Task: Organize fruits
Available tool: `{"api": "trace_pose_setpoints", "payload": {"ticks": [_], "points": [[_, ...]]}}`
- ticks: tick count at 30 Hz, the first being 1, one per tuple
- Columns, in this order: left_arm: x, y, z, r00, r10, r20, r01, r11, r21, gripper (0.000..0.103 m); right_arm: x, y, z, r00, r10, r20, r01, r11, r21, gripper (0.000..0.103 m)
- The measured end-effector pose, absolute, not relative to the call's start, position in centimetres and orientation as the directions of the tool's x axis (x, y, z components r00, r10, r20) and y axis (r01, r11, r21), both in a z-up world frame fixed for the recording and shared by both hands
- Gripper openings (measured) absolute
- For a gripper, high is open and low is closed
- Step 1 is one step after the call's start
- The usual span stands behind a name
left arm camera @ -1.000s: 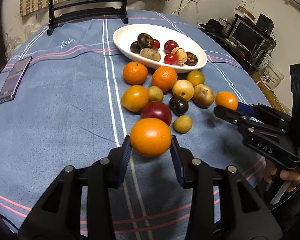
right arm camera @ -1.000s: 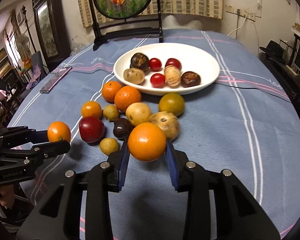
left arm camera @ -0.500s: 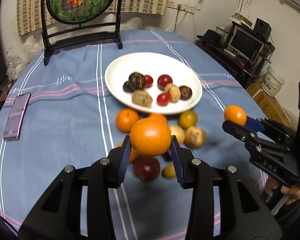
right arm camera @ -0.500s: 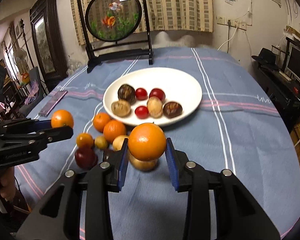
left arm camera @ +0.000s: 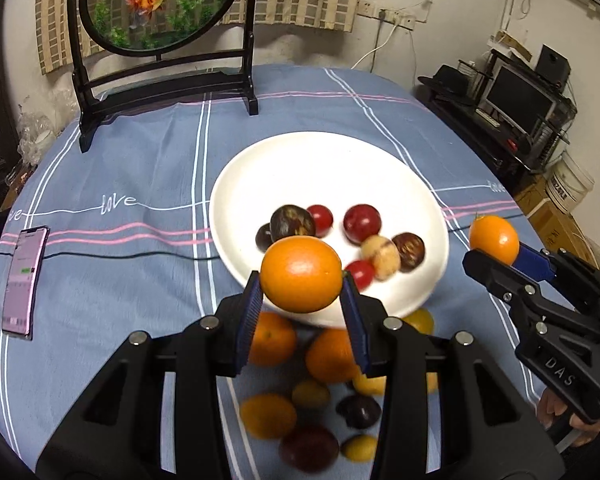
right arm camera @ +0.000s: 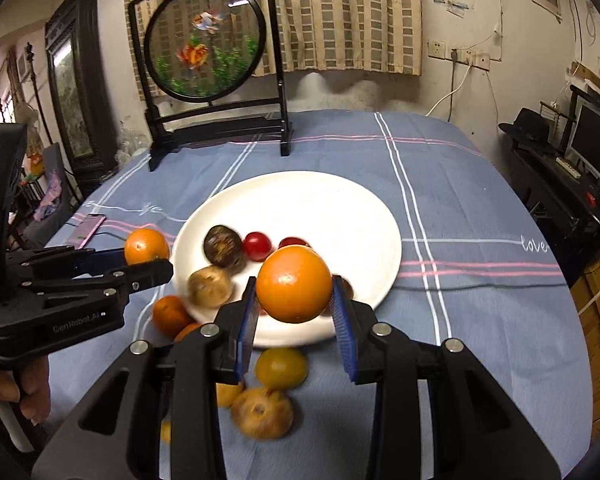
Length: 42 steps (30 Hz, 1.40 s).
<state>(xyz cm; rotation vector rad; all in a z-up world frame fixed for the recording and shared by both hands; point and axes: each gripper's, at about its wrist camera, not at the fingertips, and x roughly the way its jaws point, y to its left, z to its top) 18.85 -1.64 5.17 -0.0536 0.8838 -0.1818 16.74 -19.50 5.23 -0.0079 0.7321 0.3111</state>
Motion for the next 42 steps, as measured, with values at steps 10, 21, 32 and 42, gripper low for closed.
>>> {"api": "trace_pose_setpoints", "payload": {"ticks": [10,21,32,42], "points": [[24.0,-3.2,2.7,0.568,-0.2,-0.798,0.144,0.979,-0.143,0.04,22.6,-18.8,2.3,0.667,0.221,-0.712,-0.249,0.966,0.067,0.036],[27.4,-4.3,0.0,0.531,-0.222,-0.818,0.147,0.975,-0.169,0.048,24.5,-19.9,0.2,0.679,0.233,-0.696,-0.236,0.967,0.095,0.043],[22.7,-2.2,4.1,0.666,-0.14,-0.733,0.125,0.989,-0.075,0.054,23.0,-20.4,1.2,0.688,0.195,-0.699,-0.218,0.974,0.058,0.043],[16.4,0.7,2.9,0.644,-0.127,-0.755,0.09,0.992,-0.09,0.073,17.6,-22.1,1.2,0.682,0.159,-0.714,-0.21,0.978,0.016,0.051]]}}
